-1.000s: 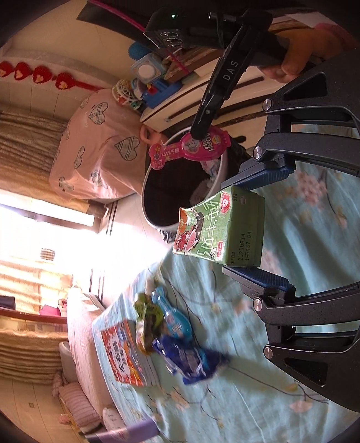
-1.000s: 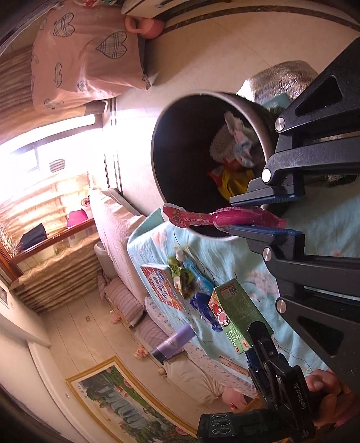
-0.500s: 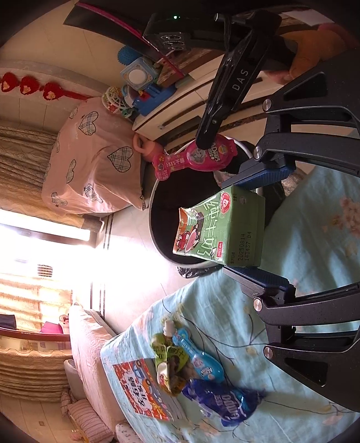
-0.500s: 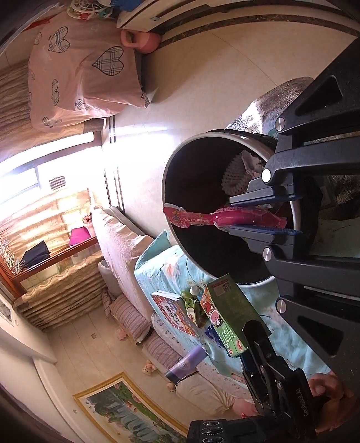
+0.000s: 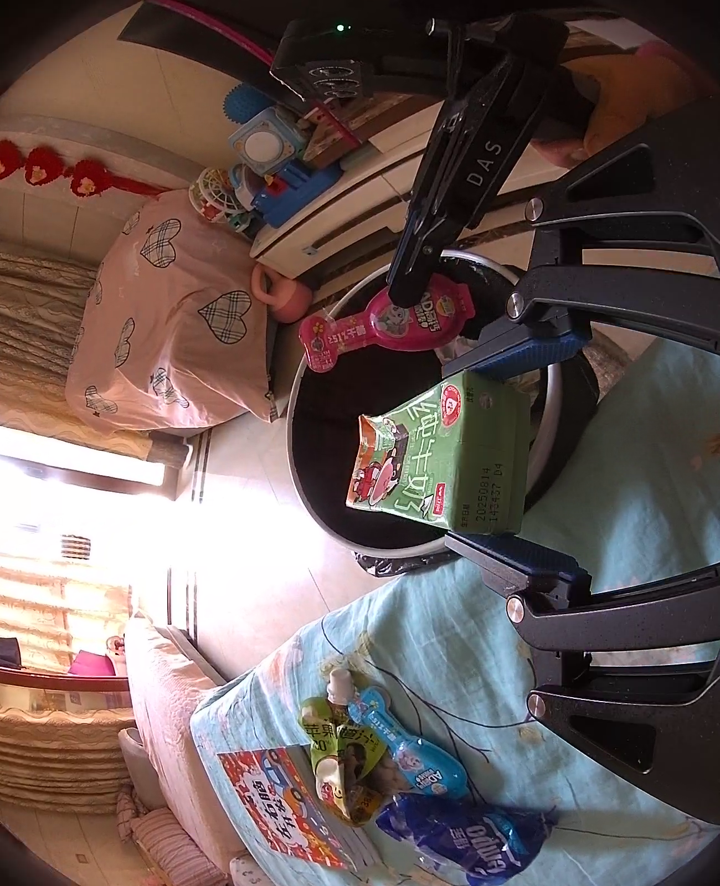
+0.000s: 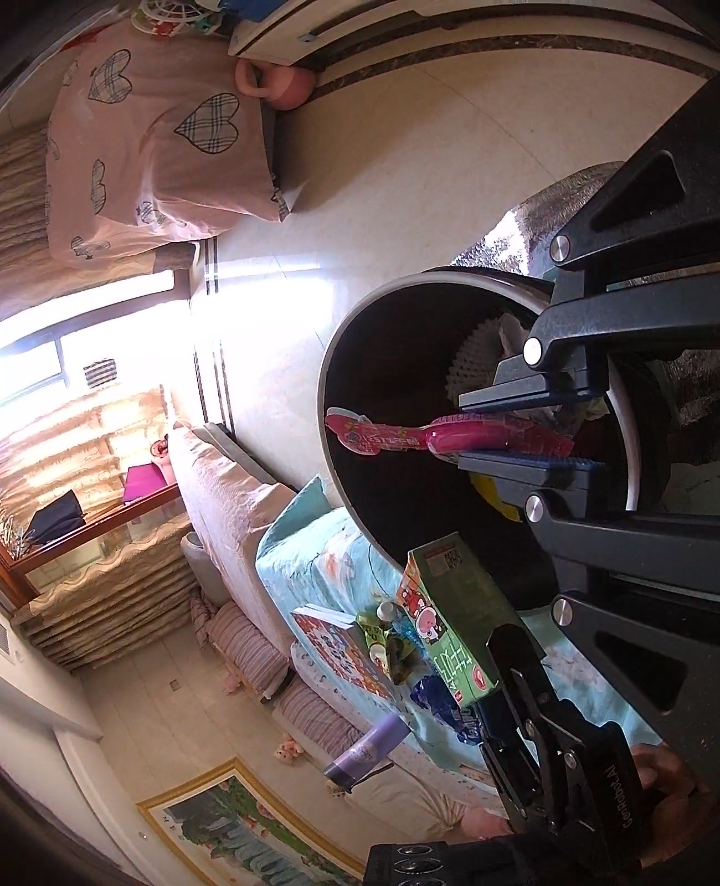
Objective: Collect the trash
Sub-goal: 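Open left tool to drop the green box while right tool releases the pink pack, then move left tool to the blue Cuppo wrapper while right tool moves to blue candy tube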
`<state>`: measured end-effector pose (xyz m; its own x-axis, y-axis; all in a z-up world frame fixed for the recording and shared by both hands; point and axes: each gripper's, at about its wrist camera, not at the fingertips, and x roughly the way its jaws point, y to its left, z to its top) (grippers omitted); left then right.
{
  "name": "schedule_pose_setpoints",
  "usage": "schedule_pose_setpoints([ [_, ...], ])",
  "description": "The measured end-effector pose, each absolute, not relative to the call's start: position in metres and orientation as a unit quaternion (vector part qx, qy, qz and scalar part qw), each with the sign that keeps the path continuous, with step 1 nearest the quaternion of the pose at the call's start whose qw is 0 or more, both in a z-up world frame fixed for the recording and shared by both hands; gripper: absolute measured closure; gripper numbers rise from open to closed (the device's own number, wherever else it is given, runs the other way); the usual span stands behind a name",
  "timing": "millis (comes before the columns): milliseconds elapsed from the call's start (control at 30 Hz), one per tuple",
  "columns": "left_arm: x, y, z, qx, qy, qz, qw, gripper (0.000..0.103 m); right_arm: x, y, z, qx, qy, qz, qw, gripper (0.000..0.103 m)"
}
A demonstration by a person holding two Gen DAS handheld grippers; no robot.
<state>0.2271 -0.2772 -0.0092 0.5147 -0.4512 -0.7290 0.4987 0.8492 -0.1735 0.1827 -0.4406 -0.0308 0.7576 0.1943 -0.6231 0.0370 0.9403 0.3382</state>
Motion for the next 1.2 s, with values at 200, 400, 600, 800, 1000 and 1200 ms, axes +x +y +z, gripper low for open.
schedule_pose_setpoints([
  [200,0.231,-0.280,-0.014,0.032,0.424,-0.268,0.864,0.046,0.186,-0.440,-0.031,0.170,0.347,0.040,0.921,0.084],
  [400,0.218,-0.264,-0.006,0.026,0.410,-0.263,0.873,0.033,0.174,-0.439,-0.025,0.183,0.329,0.047,0.925,0.053],
  [600,0.204,-0.222,-0.008,-0.002,0.407,-0.243,0.881,0.029,0.161,-0.427,-0.018,0.199,0.309,0.056,0.928,0.014],
  [800,0.193,-0.168,-0.020,-0.036,0.421,-0.203,0.883,0.028,0.154,-0.402,-0.015,0.207,0.312,0.076,0.924,0.004],
  [1000,0.182,-0.118,-0.025,-0.070,0.425,-0.170,0.886,0.028,0.148,-0.369,-0.015,0.207,0.318,0.101,0.920,0.004],
  [1200,0.175,-0.075,-0.032,-0.086,0.427,-0.137,0.890,0.028,0.148,-0.332,-0.022,0.192,0.338,0.120,0.914,0.002],
])
